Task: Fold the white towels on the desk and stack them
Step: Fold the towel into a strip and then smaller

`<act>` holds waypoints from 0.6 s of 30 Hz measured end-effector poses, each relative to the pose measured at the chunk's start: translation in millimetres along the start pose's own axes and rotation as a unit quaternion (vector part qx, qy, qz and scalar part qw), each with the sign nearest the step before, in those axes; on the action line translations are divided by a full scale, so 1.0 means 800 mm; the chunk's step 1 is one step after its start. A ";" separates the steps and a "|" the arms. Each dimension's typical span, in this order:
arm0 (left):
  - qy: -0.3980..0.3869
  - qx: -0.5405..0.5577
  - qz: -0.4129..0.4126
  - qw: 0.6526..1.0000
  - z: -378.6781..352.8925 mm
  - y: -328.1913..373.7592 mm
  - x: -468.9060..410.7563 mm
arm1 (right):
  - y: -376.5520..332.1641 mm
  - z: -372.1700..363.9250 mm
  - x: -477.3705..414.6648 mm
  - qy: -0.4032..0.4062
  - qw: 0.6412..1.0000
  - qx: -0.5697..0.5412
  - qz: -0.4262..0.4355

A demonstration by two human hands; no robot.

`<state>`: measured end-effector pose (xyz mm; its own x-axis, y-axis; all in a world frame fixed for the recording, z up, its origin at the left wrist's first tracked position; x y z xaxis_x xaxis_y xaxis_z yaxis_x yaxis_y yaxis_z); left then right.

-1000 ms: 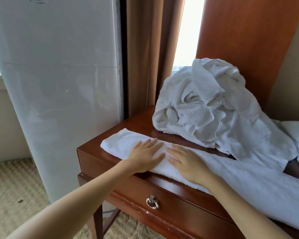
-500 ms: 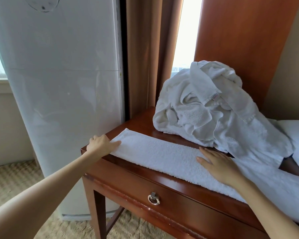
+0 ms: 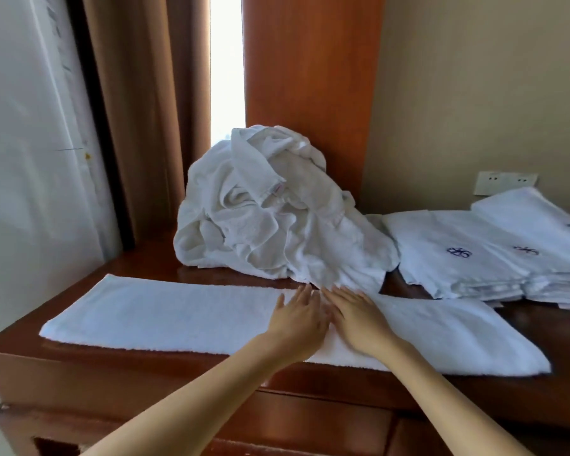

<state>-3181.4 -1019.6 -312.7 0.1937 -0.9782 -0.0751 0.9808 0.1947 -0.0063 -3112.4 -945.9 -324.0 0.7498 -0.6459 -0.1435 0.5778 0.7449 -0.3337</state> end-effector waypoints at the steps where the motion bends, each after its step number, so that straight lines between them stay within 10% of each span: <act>1: -0.015 0.003 -0.016 1.000 -0.010 0.017 -0.004 | 0.020 0.002 0.009 -0.014 1.000 0.003 -0.008; 10: -0.001 -0.008 -0.033 0.999 -0.032 0.029 -0.012 | 0.199 0.072 0.077 -0.001 0.987 -0.028 -0.156; 14: -0.049 -0.046 -0.015 0.998 -0.029 0.042 -0.018 | 0.215 0.112 0.113 0.173 0.965 -0.073 -0.181; 18: -0.004 -0.065 -0.092 0.994 -0.013 0.100 -0.028 | 0.264 0.141 0.175 0.188 0.908 0.046 -0.373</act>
<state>-3107.8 -981.3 -321.5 0.0120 -0.9985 -0.0529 0.9887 0.0197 -0.1484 -2848.9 -860.6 -309.1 -0.0128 -0.9748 -0.2227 0.9169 0.0775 -0.3916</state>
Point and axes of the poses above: each hand's wrist, its own x-axis away from the middle knuckle, its own z-axis out of the back of the hand, y = z × x, the point moved 8 cm from there along -x, towards the middle knuckle, and after that the axes turned 10 degrees about -x, right-handed, at the moved point
